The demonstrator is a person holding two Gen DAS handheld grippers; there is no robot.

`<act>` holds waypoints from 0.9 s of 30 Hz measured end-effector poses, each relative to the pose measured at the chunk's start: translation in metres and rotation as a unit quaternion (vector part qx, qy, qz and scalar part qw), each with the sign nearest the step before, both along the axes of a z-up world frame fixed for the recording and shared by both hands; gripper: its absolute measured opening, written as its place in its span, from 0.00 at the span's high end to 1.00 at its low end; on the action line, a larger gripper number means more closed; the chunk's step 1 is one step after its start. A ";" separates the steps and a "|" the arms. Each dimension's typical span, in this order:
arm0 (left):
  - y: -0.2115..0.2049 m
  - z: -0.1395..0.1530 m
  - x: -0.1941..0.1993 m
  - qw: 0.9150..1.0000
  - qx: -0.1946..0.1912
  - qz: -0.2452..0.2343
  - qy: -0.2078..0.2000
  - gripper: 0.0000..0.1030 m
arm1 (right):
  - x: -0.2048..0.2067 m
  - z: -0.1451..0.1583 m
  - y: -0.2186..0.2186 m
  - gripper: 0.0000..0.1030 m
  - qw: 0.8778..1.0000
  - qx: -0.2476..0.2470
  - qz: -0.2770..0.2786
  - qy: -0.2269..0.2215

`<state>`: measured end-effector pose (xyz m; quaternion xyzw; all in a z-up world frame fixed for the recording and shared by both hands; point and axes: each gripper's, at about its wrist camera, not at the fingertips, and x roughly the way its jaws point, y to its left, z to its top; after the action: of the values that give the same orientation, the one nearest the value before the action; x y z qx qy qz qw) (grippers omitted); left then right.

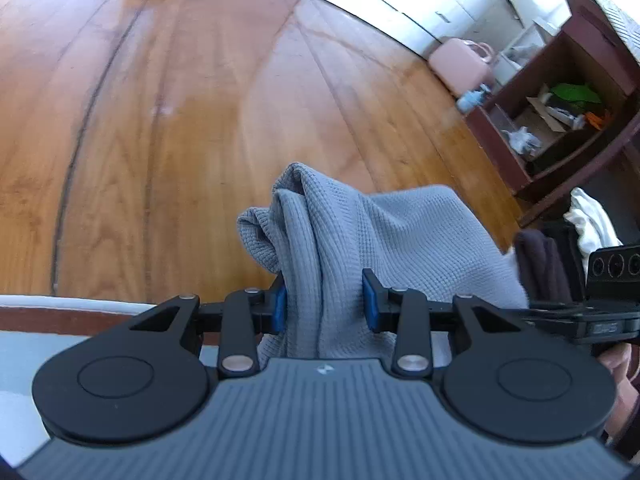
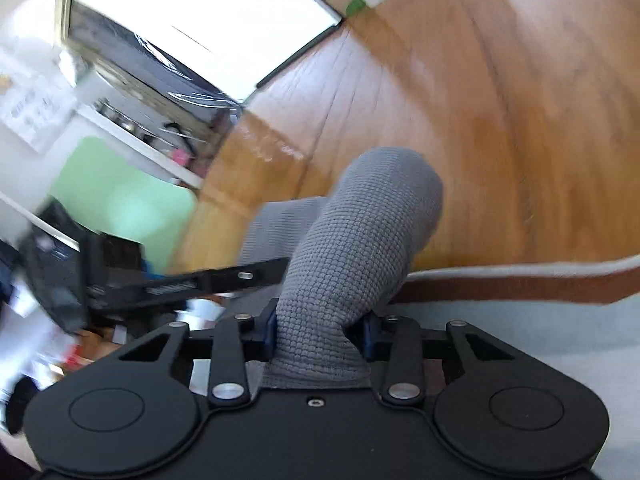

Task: Fold clothes
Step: 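Lift the folded grey sweatshirt bundle with both grippers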

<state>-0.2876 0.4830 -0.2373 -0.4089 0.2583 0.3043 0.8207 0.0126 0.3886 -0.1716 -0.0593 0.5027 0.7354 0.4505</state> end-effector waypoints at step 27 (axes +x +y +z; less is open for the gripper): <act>-0.008 -0.020 0.049 0.999 -0.014 -0.042 -0.004 0.65 | 0.008 -0.005 -0.014 0.72 0.987 -0.058 -0.013 -0.147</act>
<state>-0.2389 0.4747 -0.2573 -0.4104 0.2763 0.2640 0.8280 0.0210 0.3742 -0.1766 -0.1866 0.4736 0.6819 0.5252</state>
